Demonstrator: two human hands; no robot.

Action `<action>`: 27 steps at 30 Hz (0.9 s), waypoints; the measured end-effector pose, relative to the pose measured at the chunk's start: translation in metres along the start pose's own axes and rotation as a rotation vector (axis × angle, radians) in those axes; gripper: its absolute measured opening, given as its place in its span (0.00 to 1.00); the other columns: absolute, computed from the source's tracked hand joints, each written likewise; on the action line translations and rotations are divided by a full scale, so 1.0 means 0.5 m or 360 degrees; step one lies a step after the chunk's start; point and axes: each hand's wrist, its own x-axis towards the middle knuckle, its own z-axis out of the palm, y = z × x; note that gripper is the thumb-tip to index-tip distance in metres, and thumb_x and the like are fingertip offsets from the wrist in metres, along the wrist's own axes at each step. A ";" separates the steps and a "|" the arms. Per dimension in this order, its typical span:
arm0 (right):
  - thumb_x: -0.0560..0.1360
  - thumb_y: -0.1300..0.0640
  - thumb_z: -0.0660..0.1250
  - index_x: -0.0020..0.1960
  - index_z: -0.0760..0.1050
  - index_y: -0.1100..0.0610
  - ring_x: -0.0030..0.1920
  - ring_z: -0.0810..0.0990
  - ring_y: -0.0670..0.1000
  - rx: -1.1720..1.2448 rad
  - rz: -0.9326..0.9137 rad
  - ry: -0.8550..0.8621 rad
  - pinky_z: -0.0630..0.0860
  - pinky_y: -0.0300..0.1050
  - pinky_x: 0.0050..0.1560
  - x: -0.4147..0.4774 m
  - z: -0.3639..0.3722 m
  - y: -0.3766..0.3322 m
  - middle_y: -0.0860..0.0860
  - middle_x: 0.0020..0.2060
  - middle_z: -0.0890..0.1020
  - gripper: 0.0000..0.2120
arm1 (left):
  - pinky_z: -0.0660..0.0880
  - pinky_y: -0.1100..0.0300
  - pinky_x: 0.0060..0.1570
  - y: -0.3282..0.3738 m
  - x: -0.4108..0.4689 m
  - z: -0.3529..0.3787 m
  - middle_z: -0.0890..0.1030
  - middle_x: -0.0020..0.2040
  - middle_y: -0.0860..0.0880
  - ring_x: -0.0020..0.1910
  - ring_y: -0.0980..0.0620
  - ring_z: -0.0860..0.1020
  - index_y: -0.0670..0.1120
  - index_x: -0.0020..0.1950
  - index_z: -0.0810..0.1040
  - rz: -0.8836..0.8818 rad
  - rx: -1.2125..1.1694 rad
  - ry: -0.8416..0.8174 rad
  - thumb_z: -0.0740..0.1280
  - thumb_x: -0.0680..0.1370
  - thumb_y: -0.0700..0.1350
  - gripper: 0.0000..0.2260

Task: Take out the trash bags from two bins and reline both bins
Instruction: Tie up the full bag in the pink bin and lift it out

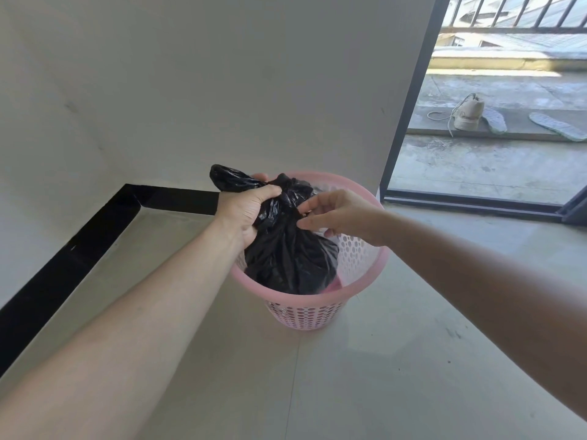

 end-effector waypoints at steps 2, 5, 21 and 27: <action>0.75 0.59 0.73 0.50 0.82 0.51 0.38 0.82 0.43 0.0024 -0.0003 0.0089 0.78 0.41 0.45 0.000 -0.005 0.003 0.48 0.39 0.84 0.06 | 0.82 0.54 0.35 -0.001 0.003 -0.012 0.83 0.36 0.44 0.35 0.46 0.84 0.44 0.41 0.78 -0.0012 0.0004 -0.0028 0.69 0.72 0.26 0.13; 0.76 0.55 0.70 0.52 0.80 0.47 0.39 0.83 0.45 0.0115 -0.0076 0.0352 0.80 0.51 0.50 0.009 -0.011 0.002 0.47 0.41 0.84 0.06 | 0.82 0.53 0.40 -0.003 0.007 -0.025 0.84 0.38 0.44 0.40 0.44 0.84 0.43 0.40 0.79 0.0070 0.0061 -0.0096 0.72 0.70 0.27 0.11; 0.84 0.45 0.55 0.56 0.73 0.53 0.43 0.76 0.52 -0.1482 -0.0819 0.0748 0.68 0.46 0.38 0.014 0.012 -0.003 0.49 0.47 0.76 0.14 | 0.80 0.53 0.46 0.012 0.003 0.009 0.84 0.42 0.46 0.39 0.47 0.83 0.44 0.43 0.74 -0.0218 -0.0169 -0.0127 0.56 0.84 0.54 0.17; 0.85 0.46 0.51 0.64 0.70 0.55 0.40 0.74 0.51 -0.1910 -0.0611 0.0523 0.68 0.46 0.35 -0.007 -0.025 0.060 0.49 0.45 0.75 0.17 | 0.74 0.57 0.36 -0.005 0.020 -0.020 0.73 0.26 0.50 0.30 0.51 0.73 0.46 0.33 0.69 -0.0006 0.0437 0.0285 0.58 0.83 0.47 0.17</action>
